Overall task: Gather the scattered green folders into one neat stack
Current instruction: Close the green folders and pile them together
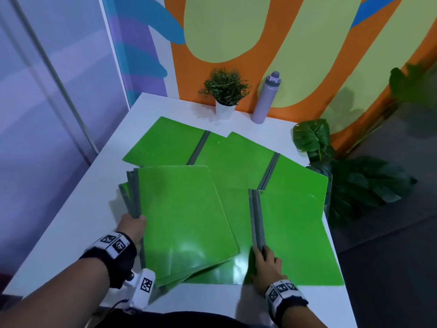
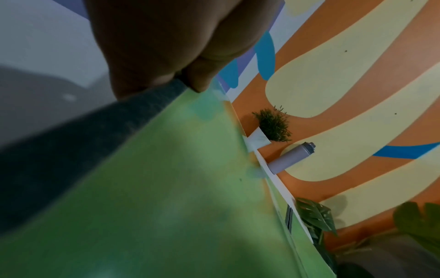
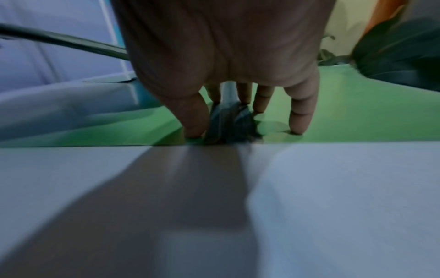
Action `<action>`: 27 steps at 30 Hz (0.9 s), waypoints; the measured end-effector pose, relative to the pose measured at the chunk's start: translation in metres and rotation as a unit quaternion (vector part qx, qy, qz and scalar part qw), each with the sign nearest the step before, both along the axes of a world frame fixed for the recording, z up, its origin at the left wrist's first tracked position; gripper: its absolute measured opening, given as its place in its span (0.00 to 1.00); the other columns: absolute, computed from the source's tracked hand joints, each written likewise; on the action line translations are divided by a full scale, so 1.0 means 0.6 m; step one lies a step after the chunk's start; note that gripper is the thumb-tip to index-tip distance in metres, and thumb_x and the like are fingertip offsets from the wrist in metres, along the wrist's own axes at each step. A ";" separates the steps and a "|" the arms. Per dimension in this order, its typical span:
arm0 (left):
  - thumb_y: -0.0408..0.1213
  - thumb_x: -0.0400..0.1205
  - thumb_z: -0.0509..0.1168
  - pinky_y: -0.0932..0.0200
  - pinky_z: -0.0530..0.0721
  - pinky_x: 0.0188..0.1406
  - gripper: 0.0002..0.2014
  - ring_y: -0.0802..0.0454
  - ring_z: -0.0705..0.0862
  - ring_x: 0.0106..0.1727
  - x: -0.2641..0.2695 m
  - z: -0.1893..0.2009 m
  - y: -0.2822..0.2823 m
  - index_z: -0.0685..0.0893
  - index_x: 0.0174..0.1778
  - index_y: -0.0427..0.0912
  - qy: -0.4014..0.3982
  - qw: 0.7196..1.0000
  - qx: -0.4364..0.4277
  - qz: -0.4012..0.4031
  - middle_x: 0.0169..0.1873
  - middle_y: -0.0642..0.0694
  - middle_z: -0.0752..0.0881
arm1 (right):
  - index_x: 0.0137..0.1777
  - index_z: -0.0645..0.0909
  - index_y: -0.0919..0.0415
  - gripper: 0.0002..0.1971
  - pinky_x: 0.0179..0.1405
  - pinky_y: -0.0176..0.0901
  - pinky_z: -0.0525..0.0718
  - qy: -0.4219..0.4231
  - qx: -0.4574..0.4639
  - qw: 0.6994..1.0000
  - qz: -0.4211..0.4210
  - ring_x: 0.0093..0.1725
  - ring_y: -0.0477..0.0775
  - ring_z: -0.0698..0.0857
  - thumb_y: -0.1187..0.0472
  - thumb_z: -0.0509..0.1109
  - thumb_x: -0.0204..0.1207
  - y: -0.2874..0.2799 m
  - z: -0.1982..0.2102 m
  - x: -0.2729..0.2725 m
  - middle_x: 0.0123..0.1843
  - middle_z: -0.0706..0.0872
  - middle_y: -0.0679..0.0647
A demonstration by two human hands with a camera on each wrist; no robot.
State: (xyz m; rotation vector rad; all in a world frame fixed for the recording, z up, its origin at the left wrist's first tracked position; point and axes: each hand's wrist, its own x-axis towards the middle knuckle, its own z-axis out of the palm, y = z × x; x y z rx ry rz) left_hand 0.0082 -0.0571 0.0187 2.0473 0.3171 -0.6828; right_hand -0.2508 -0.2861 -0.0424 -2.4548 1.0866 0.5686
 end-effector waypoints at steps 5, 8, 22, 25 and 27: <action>0.34 0.85 0.56 0.49 0.80 0.43 0.19 0.39 0.80 0.42 -0.012 -0.016 -0.009 0.70 0.70 0.30 -0.013 1.000 0.018 -0.022 0.43 0.35 0.80 | 0.78 0.58 0.47 0.36 0.71 0.69 0.71 -0.014 -0.054 0.979 -0.198 0.75 0.65 0.63 0.57 0.70 0.72 -0.066 0.034 -0.008 0.81 0.58 0.58; 0.33 0.84 0.56 0.51 0.80 0.38 0.16 0.41 0.78 0.39 -0.021 -0.024 -0.014 0.71 0.66 0.31 -0.002 1.000 0.018 -0.016 0.38 0.36 0.77 | 0.79 0.60 0.55 0.43 0.68 0.67 0.74 -0.031 0.001 0.927 -0.373 0.71 0.72 0.67 0.68 0.76 0.65 -0.081 0.042 -0.017 0.78 0.59 0.65; 0.33 0.83 0.57 0.44 0.81 0.57 0.25 0.39 0.79 0.51 -0.013 -0.023 -0.030 0.61 0.77 0.33 0.037 0.998 -0.048 0.026 0.47 0.40 0.76 | 0.74 0.69 0.63 0.29 0.50 0.48 0.83 -0.220 0.182 0.831 -0.477 0.48 0.61 0.83 0.67 0.68 0.72 -0.120 0.053 0.052 0.62 0.81 0.65; 0.33 0.82 0.59 0.39 0.75 0.66 0.28 0.34 0.77 0.64 -0.017 -0.026 -0.026 0.59 0.78 0.33 0.050 0.996 -0.063 0.043 0.64 0.34 0.76 | 0.68 0.76 0.72 0.21 0.30 0.33 0.78 -0.194 0.174 0.845 -0.467 0.41 0.56 0.78 0.65 0.65 0.76 -0.109 0.034 0.045 0.53 0.82 0.62; 0.32 0.81 0.64 0.37 0.71 0.71 0.33 0.32 0.71 0.72 -0.025 -0.022 -0.025 0.55 0.80 0.37 0.061 0.994 -0.072 0.051 0.75 0.31 0.70 | 0.67 0.76 0.73 0.21 0.26 0.40 0.78 -0.183 0.174 0.832 -0.494 0.34 0.57 0.78 0.67 0.66 0.74 -0.097 0.023 0.043 0.47 0.80 0.62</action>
